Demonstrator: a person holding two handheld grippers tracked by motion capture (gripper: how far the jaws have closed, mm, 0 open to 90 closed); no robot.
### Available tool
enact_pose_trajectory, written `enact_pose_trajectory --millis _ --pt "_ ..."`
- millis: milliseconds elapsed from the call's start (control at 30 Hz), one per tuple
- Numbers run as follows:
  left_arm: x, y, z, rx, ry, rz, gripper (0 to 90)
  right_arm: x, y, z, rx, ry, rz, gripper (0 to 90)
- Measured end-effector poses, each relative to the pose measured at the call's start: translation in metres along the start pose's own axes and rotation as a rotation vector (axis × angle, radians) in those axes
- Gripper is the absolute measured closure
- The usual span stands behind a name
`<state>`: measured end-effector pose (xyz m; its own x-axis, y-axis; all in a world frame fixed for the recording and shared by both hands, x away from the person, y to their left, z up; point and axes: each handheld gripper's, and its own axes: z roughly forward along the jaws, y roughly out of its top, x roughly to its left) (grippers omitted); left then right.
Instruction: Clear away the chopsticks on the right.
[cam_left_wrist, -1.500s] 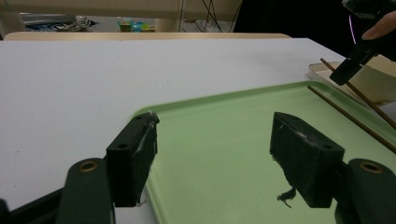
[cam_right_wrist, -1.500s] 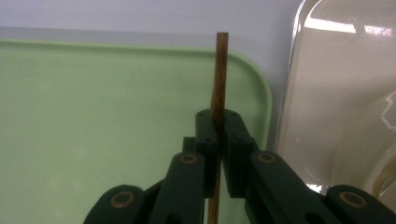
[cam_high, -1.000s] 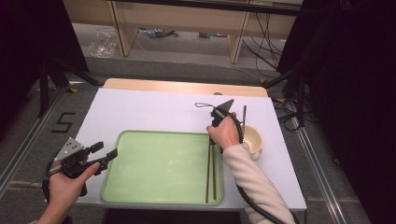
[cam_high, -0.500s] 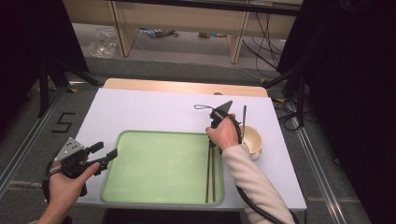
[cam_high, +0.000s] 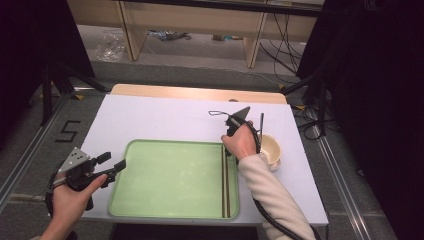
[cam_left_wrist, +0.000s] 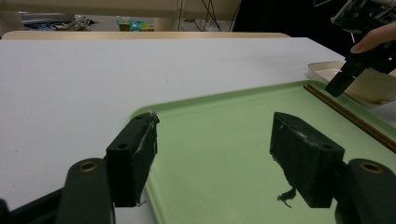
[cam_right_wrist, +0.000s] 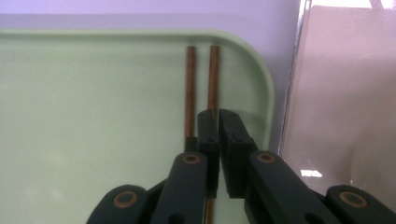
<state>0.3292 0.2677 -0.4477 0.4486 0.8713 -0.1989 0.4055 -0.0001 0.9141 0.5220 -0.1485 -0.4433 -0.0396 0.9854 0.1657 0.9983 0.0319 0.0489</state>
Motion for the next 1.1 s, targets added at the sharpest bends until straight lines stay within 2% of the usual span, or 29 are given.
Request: enact_pose_trajectory --millis 200,233,300,367,400,433,467,500,533,567,600,667,700,733,767,867,900,1000,1067,1100 --pt "0.0 0.0 0.0 -0.002 0.001 -0.001 31.8 0.001 0.0 0.0 0.008 -0.005 -0.015 88.0" --pt "0.0 0.0 0.0 -0.002 0.0 0.0 31.8 -0.001 0.0 0.0 -0.006 0.002 -0.039 87.8" --pt "0.0 0.0 0.0 -0.003 0.0 -0.001 31.8 0.0 0.0 -0.004 -0.004 0.007 -0.016 86.7" --pt "0.0 0.0 0.0 -0.003 -0.001 -0.008 31.8 0.001 -0.001 -0.01 -0.004 0.011 -0.022 84.0" --pt "0.0 0.0 0.0 -0.004 0.002 -0.017 31.8 0.002 -0.001 -0.014 -0.01 0.016 -0.018 82.8" --pt "0.0 0.0 0.0 -0.005 0.0 -0.005 31.8 0.001 -0.001 -0.02 -0.013 0.015 -0.039 81.7" --pt "0.0 0.0 -0.001 -0.005 -0.001 -0.003 31.8 0.002 -0.002 -0.026 -0.002 0.006 -0.024 81.0" --pt "0.0 0.0 -0.001 -0.006 0.001 -0.004 31.8 0.001 -0.002 -0.032 -0.021 0.016 -0.036 79.9" --pt "0.0 0.0 -0.001 -0.007 0.0 -0.005 31.8 -0.003 -0.003 -0.041 -0.047 0.028 -0.075 78.3" --pt "0.0 0.0 -0.001 -0.006 0.001 -0.005 31.8 -0.002 -0.004 -0.048 -0.051 0.031 -0.039 76.9" --pt "0.0 0.0 -0.001 -0.005 0.002 -0.006 31.8 -0.006 -0.005 -0.055 -0.109 0.028 -0.094 75.6" --pt "0.0 0.0 0.0 -0.005 0.0 -0.003 31.8 -0.008 -0.007 -0.074 -0.126 0.039 -0.035 73.9" --pt "0.0 0.0 0.0 -0.004 0.0 -0.006 31.8 -0.016 -0.008 -0.08 -0.185 0.042 -0.095 72.5" --pt "0.0 0.0 0.0 -0.003 0.001 -0.003 31.8 -0.021 -0.009 -0.09 -0.211 0.042 -0.096 70.7" --pt "0.0 0.0 0.0 -0.002 0.005 -0.003 31.8 -0.024 -0.011 -0.098 -0.206 0.048 -0.067 69.3" --pt "0.0 0.001 0.0 -0.004 0.009 -0.004 31.8 -0.041 -0.012 -0.115 -0.263 0.057 -0.056 66.4" --pt "0.0 0.001 0.001 -0.005 0.008 -0.005 31.8 -0.049 -0.013 -0.119 -0.285 0.053 -0.066 65.9" --pt "0.0 0.001 0.003 -0.005 0.005 -0.003 31.8 -0.066 -0.013 -0.126 -0.308 0.056 -0.037 64.1" --pt "-0.001 0.0 0.003 0.001 0.008 -0.004 31.8 -0.073 -0.012 -0.126 -0.308 0.06 -0.007 63.3" --pt "-0.001 0.0 0.002 0.003 0.009 -0.001 31.8 -0.076 -0.011 -0.125 -0.309 0.06 -0.007 63.0"
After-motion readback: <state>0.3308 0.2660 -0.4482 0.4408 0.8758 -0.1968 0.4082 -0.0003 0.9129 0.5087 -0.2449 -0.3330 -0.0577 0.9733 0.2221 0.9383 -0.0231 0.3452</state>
